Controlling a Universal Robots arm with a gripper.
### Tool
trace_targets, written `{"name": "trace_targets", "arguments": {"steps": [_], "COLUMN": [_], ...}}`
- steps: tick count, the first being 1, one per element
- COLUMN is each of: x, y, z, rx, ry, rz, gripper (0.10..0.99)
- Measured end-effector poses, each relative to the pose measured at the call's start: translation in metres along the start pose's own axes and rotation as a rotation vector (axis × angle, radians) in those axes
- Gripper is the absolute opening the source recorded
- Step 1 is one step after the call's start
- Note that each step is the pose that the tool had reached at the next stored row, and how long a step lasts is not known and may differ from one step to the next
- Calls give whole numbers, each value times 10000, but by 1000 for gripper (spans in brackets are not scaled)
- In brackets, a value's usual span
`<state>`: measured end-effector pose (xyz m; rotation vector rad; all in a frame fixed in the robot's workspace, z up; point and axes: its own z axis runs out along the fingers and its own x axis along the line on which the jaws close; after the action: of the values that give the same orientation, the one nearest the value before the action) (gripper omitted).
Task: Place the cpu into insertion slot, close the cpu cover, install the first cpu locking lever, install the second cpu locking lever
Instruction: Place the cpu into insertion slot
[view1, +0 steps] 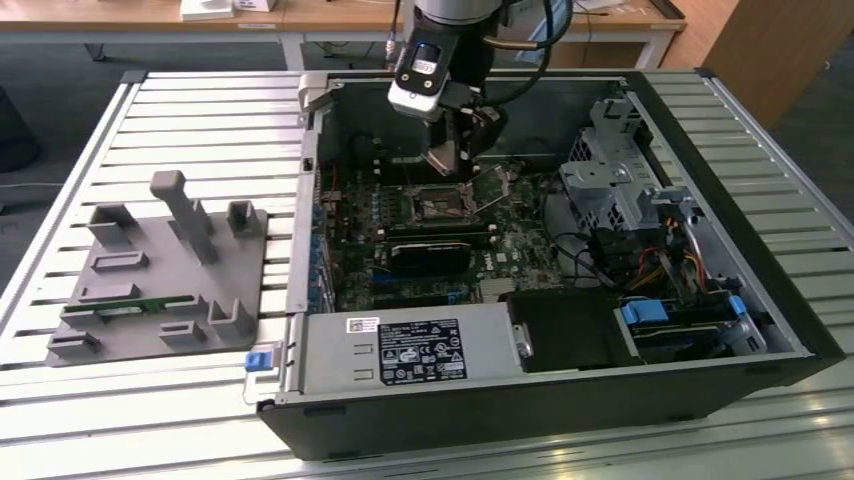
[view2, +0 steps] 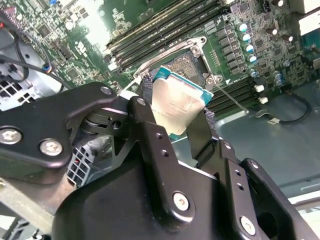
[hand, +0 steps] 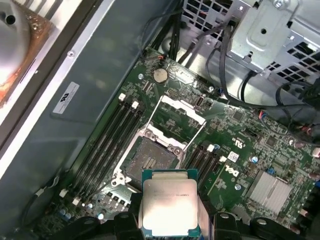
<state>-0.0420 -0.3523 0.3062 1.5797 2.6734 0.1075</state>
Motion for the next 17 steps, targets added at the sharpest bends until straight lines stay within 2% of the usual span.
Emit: {"name": "trace_targets", "arguments": {"steps": [17], "x": [6], "y": [-24], "z": [159], "rx": [9], "ry": [-202], "rz": [2090], "gripper": [525]}}
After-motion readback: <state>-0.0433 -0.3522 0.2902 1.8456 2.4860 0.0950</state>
